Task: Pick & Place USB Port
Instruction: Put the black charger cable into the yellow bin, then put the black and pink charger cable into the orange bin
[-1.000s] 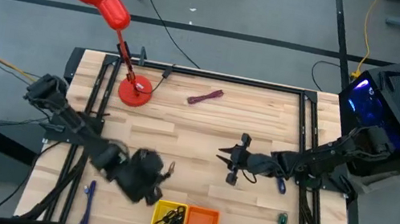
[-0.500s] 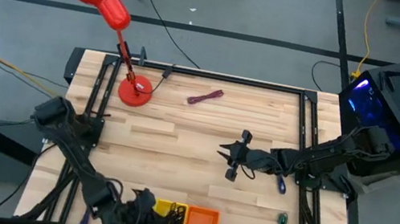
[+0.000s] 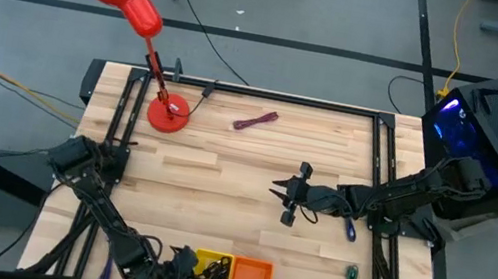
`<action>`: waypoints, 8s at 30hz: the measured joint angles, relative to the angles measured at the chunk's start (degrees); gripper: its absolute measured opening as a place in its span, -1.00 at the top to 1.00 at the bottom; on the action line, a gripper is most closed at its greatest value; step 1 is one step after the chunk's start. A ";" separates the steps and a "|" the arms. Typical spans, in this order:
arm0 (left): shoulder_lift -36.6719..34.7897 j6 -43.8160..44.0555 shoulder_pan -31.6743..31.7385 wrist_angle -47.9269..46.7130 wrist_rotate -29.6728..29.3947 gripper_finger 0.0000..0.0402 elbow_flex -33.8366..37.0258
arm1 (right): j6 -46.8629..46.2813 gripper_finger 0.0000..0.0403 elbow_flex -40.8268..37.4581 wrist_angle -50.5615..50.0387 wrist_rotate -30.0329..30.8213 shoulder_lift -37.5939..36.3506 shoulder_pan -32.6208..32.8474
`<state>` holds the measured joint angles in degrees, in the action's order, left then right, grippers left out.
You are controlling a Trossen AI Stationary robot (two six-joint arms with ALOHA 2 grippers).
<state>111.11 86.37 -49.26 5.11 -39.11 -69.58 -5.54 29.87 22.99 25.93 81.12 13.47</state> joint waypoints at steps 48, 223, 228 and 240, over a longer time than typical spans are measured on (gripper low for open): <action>-15.54 -43.12 7.85 -25.91 -10.34 0.39 -0.02 | 20.24 0.47 32.49 -25.16 -24.25 11.74 -31.71; -14.32 -48.79 10.85 -26.45 -9.73 0.39 0.70 | 32.83 0.09 56.43 -26.92 2.93 49.99 -24.37; -14.32 -48.76 10.85 -26.45 -9.73 0.39 0.70 | 33.84 0.28 56.43 -26.81 3.15 50.03 -24.39; -14.32 -49.35 11.71 -26.71 -11.22 0.39 0.70 | 24.92 0.73 56.17 -41.19 -6.43 39.75 -19.23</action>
<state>96.79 37.02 -37.55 -21.60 -50.33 -68.88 19.38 86.04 -18.19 19.50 120.87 -5.75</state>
